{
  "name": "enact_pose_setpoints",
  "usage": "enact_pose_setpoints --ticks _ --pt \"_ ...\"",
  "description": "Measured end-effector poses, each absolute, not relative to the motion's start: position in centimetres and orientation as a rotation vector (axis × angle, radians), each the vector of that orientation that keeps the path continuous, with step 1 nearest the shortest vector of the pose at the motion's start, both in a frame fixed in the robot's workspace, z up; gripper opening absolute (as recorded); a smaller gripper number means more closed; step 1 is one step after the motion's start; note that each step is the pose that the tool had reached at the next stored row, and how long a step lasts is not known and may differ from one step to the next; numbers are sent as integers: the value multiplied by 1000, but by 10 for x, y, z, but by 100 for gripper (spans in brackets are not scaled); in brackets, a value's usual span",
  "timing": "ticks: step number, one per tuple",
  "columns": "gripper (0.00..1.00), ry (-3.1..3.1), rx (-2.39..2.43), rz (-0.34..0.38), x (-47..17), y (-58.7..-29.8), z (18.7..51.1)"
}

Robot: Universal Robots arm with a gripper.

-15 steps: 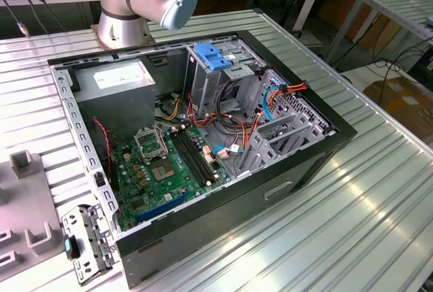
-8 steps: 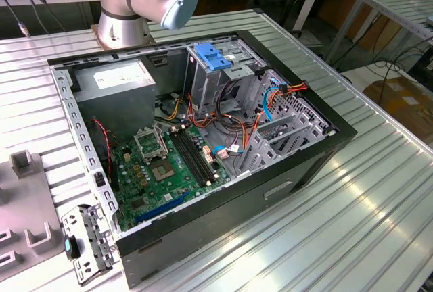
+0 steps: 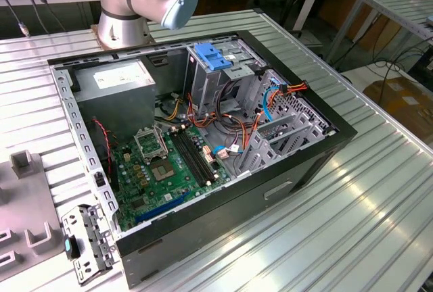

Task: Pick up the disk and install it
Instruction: 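Pick up the disk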

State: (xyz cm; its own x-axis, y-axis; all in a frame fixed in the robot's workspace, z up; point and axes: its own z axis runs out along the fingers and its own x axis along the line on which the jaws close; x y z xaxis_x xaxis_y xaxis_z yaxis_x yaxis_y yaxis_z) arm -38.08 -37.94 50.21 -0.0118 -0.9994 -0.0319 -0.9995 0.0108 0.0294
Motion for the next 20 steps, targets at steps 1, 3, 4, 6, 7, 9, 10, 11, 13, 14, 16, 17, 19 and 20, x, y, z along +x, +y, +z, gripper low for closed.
enact_pose_setpoints --ticks 1,3,4,6,7,9,10,11,13,14,16,17,19,20 --pt "37 2232 -2207 68 -380 -380 502" --pt "37 2232 -2207 68 -377 -380 502" --pt "37 2232 -2207 68 -376 -380 502" --pt "37 2232 -2207 69 -374 -380 502" --pt "37 2232 -2207 69 -373 -380 502" --pt "37 2232 -2207 69 -371 -381 502" --pt "37 2232 -2207 69 -371 -381 502" --pt "37 2233 -2207 69 -369 -381 502" --pt "37 2233 -2207 69 -368 -382 502" --pt "37 2233 -2207 69 -367 -383 502" --pt "37 2233 -2207 70 -366 -384 502" --pt "37 2233 -2207 69 -365 -385 502" --pt "37 2233 -2207 70 -365 -386 502" --pt "37 2233 -2207 70 -365 -386 502"
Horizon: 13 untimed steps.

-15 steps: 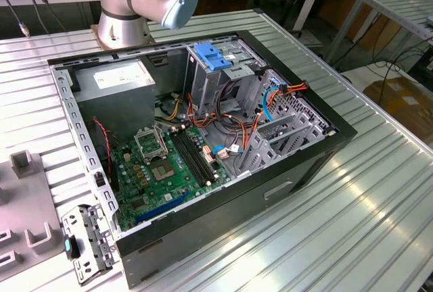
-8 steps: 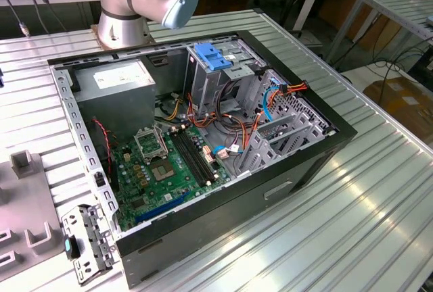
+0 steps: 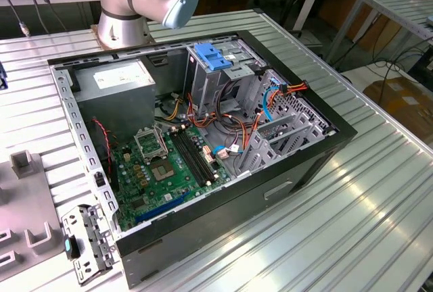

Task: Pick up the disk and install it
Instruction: 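Pick up the disk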

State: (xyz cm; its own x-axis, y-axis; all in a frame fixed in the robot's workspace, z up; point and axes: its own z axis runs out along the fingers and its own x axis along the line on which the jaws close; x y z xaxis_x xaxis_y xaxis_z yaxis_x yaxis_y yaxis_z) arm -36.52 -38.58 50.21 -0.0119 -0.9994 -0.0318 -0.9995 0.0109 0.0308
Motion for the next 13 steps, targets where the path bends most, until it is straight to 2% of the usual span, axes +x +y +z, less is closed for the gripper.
enact_pose_setpoints --ticks 13 --pt "37 2233 -2207 69 -365 -388 502"
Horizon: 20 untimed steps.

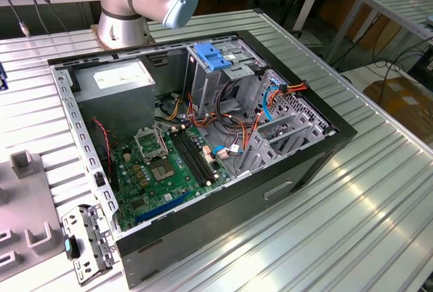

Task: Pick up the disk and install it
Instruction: 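Pick up the disk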

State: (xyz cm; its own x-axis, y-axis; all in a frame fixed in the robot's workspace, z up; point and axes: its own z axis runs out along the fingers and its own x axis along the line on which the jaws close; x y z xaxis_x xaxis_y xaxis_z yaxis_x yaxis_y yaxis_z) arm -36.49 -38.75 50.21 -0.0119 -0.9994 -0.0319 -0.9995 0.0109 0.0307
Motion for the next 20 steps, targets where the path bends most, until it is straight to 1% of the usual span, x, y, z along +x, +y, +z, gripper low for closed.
enact_pose_setpoints --ticks 20 --pt "37 2233 -2207 70 -354 -387 502"
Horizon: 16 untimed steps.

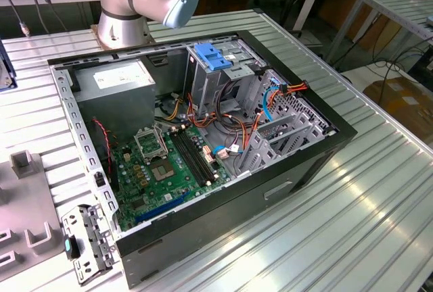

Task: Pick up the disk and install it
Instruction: 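Pick up the disk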

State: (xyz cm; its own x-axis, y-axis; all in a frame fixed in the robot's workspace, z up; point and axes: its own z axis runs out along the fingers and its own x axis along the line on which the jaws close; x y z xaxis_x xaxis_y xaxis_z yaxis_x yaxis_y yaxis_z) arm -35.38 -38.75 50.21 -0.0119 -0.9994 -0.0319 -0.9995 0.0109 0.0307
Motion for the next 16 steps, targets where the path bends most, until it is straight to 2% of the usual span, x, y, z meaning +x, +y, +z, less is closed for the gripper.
enact_pose_setpoints --ticks 16 --pt "37 2233 -2207 69 -342 -387 502"
